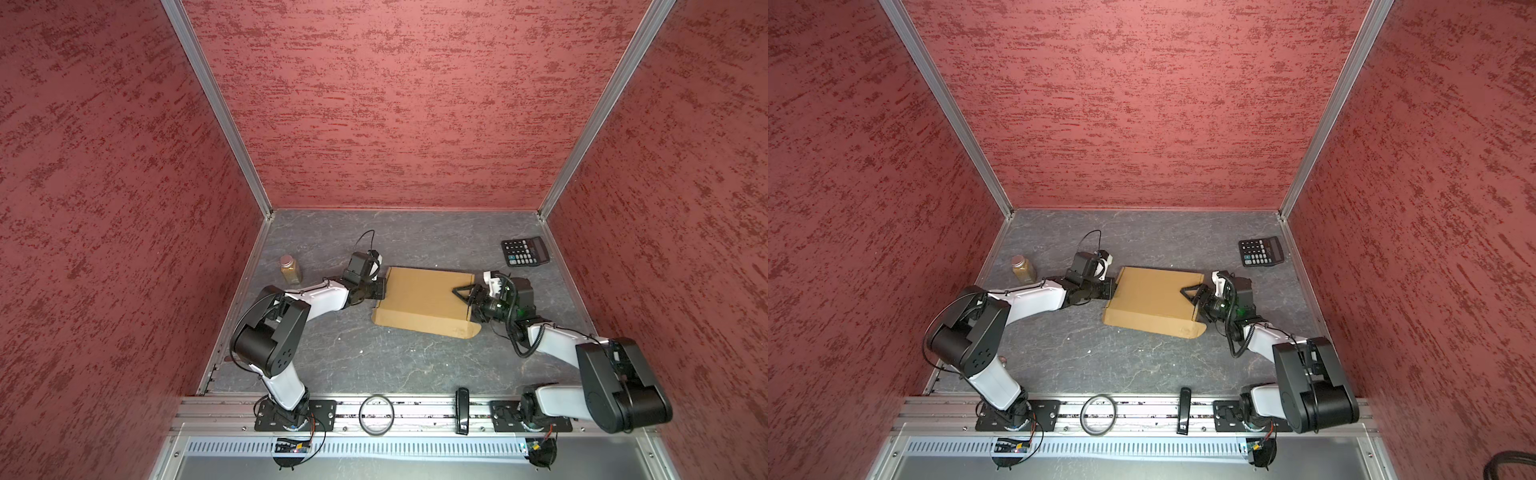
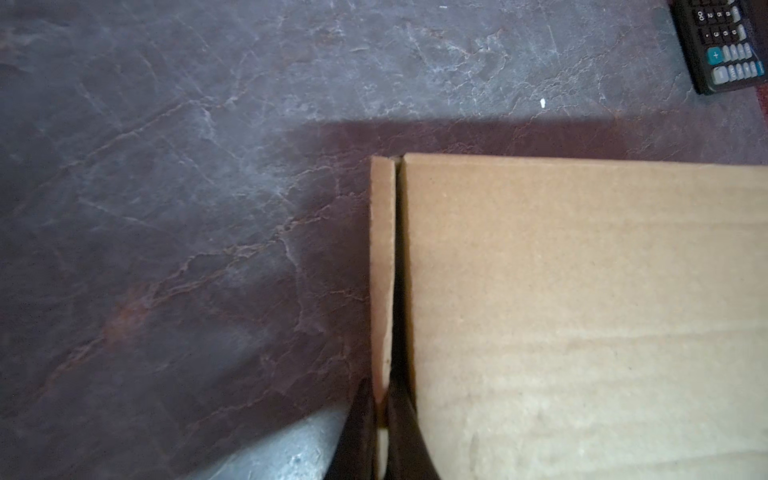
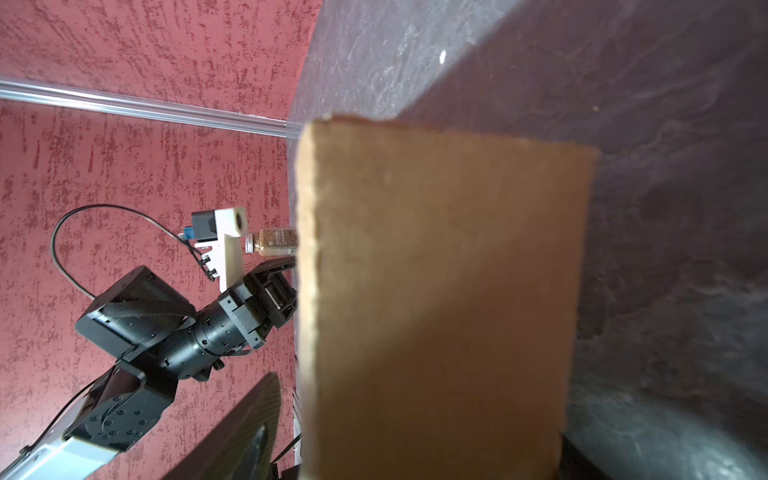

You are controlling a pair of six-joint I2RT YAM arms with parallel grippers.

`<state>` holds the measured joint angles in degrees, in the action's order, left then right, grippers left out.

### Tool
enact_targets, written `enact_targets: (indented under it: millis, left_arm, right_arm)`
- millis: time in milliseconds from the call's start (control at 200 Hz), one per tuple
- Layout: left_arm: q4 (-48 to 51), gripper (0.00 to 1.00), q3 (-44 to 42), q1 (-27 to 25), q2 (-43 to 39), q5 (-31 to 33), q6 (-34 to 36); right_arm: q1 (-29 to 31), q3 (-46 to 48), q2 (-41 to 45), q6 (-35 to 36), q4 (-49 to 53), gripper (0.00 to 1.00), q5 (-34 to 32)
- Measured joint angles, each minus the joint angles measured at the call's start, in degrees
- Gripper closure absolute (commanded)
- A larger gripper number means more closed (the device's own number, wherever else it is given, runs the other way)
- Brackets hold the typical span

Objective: Fold the paper box

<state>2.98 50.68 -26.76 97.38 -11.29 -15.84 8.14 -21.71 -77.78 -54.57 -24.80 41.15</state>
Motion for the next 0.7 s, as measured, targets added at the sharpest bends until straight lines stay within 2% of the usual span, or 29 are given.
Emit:
enact_targets:
  millis: [696]
  left_arm:
    - [2.1, 0.9, 4.63, -1.64, 3.13, 2.93, 0.13]
  right_arm:
    - [0.39, -0.39, -4.83, -2.03, -7.3, 0.23, 1.62]
